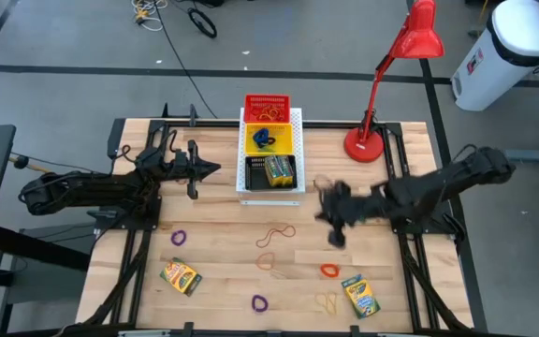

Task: Pick & Place Office Desk Supplies
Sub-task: Put the yellow crayon box into the black bin on the shelf

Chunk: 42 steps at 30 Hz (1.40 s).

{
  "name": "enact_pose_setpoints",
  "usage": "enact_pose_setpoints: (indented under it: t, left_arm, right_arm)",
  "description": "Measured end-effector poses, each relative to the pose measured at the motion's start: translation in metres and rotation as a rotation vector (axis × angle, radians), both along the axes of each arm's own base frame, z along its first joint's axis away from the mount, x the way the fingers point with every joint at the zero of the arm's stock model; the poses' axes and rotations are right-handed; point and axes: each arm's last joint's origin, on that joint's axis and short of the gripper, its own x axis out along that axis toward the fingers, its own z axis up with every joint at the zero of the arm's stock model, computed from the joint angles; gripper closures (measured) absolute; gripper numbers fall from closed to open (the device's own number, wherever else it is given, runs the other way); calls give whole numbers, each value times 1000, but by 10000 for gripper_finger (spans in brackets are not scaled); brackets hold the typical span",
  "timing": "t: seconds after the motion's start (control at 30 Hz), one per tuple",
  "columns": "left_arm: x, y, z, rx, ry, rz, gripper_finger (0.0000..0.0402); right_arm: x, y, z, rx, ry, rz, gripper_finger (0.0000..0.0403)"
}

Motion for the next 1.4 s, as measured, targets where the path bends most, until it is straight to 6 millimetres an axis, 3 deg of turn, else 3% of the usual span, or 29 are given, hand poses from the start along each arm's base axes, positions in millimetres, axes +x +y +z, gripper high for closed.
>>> enact_pose_setpoints:
  t: [0.13, 0.43, 0.63, 0.9, 1.4]
  left_arm:
    - [0, 0, 0, 0, 0, 0, 388]
    - [0, 0, 0, 0, 1, 0, 388]
    - [0, 0, 0, 0, 1, 0, 388]
    - [0, 0, 0, 2, -2, 0, 388]
    - [0, 0, 0, 1, -1, 0, 388]
  right_arm:
    - [-14, 32, -22, 129, 110, 94, 386]
    - [-49, 76, -60, 418, 414, 24, 308]
    - [-45, 101, -89, 459, 602, 98, 264]
    - [-31, 115, -122, 403, 691, 262, 252]
    - [-38, 119, -138, 214, 788, 430, 263]
